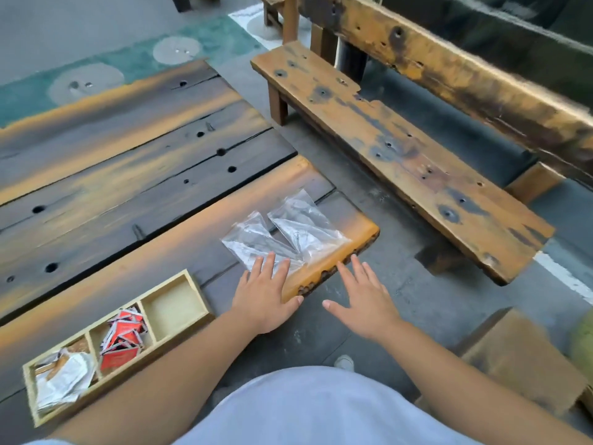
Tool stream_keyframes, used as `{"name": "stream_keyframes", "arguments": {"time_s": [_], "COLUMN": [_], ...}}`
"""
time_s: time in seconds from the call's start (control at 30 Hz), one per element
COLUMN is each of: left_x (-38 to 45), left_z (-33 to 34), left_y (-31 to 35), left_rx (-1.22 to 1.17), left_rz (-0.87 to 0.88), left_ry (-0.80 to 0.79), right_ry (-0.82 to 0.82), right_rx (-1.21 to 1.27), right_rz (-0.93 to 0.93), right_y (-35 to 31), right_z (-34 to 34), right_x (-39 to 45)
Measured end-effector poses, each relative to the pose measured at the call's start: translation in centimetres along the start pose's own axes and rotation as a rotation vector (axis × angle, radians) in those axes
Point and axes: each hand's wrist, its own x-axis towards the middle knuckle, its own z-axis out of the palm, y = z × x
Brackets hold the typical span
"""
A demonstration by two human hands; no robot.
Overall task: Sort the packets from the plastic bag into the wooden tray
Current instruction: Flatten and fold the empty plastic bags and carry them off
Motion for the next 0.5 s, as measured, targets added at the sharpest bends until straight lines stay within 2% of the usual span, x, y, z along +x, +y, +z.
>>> {"name": "stream_keyframes", "arguments": {"time_s": [0.17, 0.33, 0.5], "left_x": [2.4, 4.6, 8.5], "left_z": [0.9, 1.5, 1.5], "left_y": [2.4, 2.0, 1.1], "left_rx": [-0.115, -0.211, -0.247], "left_rz": [-0.151, -0.287, -0.280], "left_ry": [0.031, 0.098, 0.177], "right_ry": [-0.092, -0.143, -0.189], "right_rx": [-0.106, -0.230, -0.291], "right_rz": [-0.156, -0.322, -0.383], "right_y": [3.1, 1.8, -0.8], "right_z": [-2.9, -4.3, -5.0], "right_x": [5.1, 10.5, 16.4]}}
